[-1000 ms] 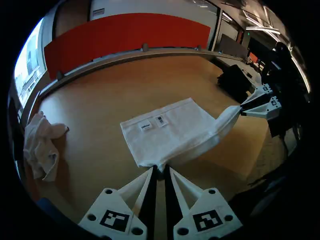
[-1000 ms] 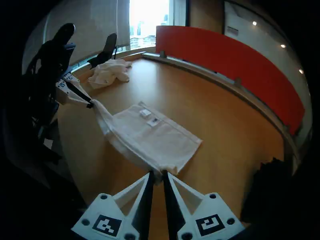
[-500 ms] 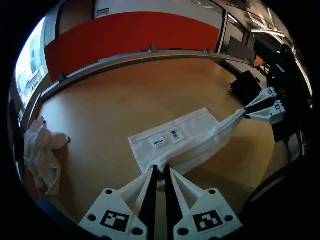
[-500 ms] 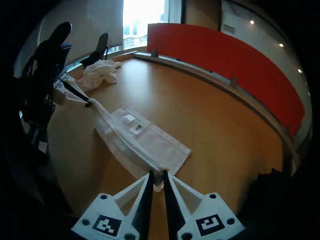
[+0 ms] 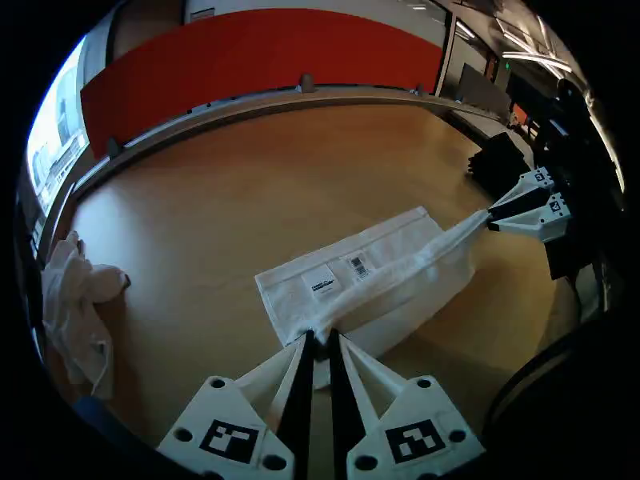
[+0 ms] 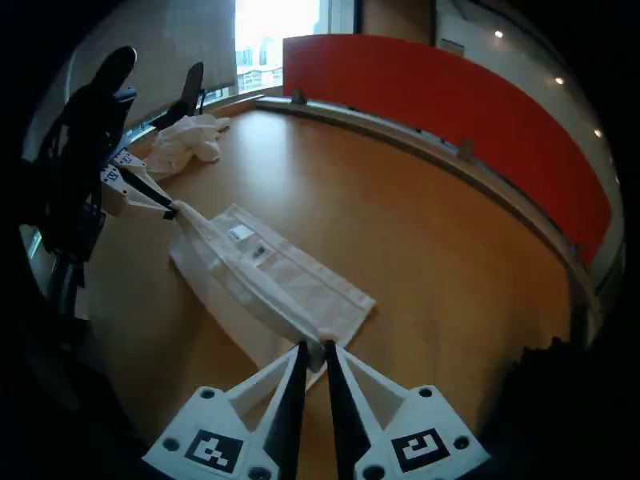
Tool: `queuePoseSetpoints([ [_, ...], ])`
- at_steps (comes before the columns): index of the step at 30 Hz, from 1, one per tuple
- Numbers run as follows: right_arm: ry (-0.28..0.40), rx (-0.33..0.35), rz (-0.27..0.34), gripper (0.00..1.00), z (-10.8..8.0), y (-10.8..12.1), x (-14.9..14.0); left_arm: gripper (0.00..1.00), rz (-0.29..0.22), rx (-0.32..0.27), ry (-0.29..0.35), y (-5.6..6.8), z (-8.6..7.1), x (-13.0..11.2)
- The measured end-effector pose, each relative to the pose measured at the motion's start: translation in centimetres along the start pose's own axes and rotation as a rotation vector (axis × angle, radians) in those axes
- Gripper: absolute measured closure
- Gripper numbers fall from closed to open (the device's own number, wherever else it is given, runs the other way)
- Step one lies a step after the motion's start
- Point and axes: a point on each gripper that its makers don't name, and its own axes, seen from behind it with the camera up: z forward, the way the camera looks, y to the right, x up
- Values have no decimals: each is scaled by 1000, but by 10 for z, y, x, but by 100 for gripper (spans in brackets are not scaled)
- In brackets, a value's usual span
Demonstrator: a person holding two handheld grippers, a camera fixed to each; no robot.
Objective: Fold towel
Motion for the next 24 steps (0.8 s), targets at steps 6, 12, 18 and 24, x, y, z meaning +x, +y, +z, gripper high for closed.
queuePoseSetpoints([
  [6, -25, 2, -4, 83, 14, 6, -4, 87, -4, 1, -16, -4, 15, -3],
  [12, -49, 4, -11, 83, 28, 13, -5, 87, -3, 8, -27, -9, 30, -4],
  [18, -70, 5, -10, 83, 41, 19, -7, 87, -2, 16, -37, -13, 43, -5],
  [24, -83, -2, 6, 82, 52, 22, -13, 87, -4, 23, -41, -16, 55, -6],
])
